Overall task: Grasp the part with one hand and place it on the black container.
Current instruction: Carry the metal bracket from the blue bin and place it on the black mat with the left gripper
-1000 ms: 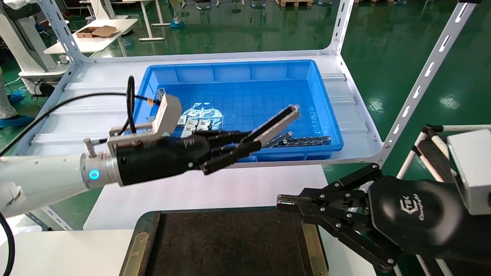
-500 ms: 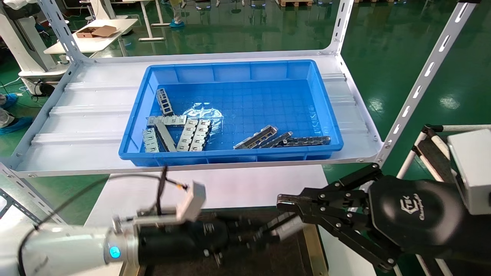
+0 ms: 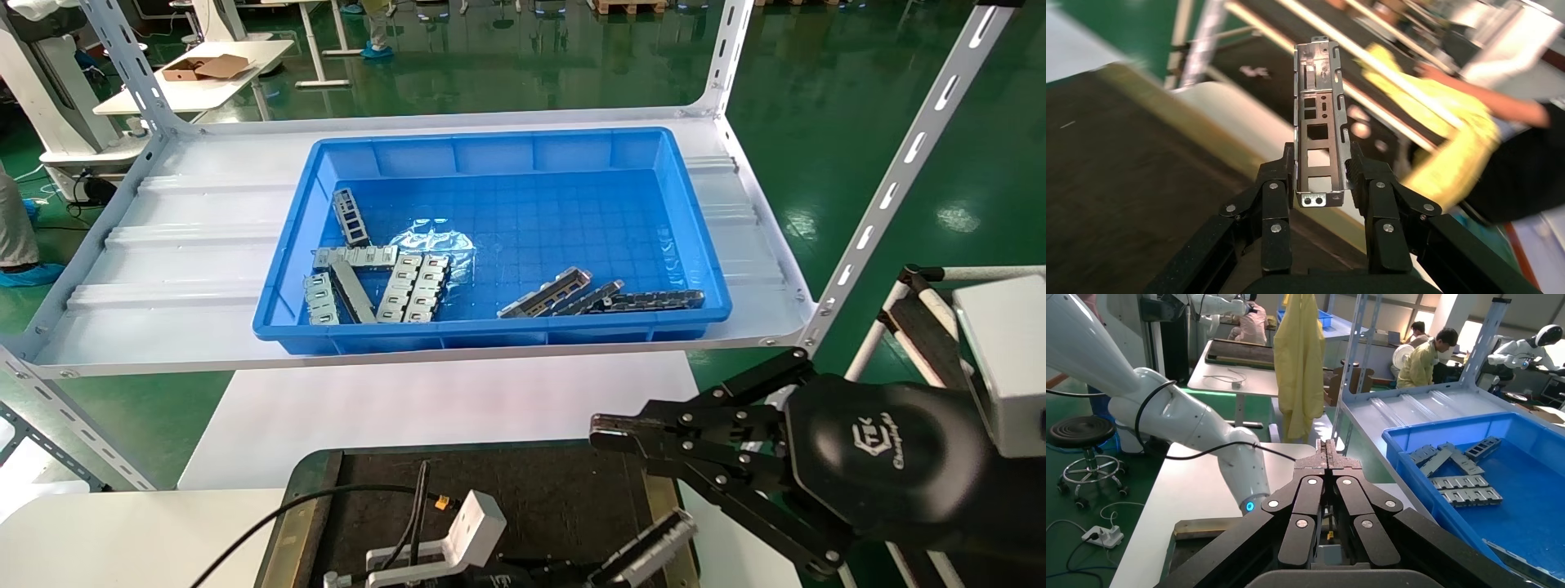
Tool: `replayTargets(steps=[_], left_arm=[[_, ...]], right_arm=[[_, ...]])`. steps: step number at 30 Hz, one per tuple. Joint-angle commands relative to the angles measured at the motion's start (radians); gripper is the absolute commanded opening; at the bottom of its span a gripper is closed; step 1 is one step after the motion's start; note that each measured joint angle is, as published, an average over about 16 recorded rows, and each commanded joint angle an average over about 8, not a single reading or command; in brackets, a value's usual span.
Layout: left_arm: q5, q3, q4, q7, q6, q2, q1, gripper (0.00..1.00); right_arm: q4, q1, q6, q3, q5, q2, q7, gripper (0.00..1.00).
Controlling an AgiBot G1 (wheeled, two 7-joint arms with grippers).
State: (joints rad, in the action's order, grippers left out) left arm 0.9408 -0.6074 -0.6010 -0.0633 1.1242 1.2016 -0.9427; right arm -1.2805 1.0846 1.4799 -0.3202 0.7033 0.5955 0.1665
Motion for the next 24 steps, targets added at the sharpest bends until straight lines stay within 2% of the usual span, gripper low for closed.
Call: replayTargets(steps=[1, 6, 15, 24], left_arm=[[-0.005, 0.008, -0.036, -0.026, -0.076, 0.005, 0.036, 0.00], [-0.010, 0.025, -0.131, -0.126, -0.295, 0.019, 0.107, 0.00], [0.021, 0.008, -0.292, -0.306, -0.616, 0.024, 0.193, 0.00], [0.064, -0.053, -0.370, -0.442, -0.852, 0.033, 0.223, 0.00]], right_arm=[[0.000, 0.000, 0.000, 0.000, 0.000, 0.000, 0.000, 0.00], [0.000, 0.000, 0.000, 0.000, 0.000, 0.000, 0.000, 0.00], [0.000, 0.000, 0.000, -0.001, 0.000, 0.000, 0.000, 0.00], [0.000, 0.000, 0.000, -0.001, -0.001, 0.000, 0.000, 0.00]])
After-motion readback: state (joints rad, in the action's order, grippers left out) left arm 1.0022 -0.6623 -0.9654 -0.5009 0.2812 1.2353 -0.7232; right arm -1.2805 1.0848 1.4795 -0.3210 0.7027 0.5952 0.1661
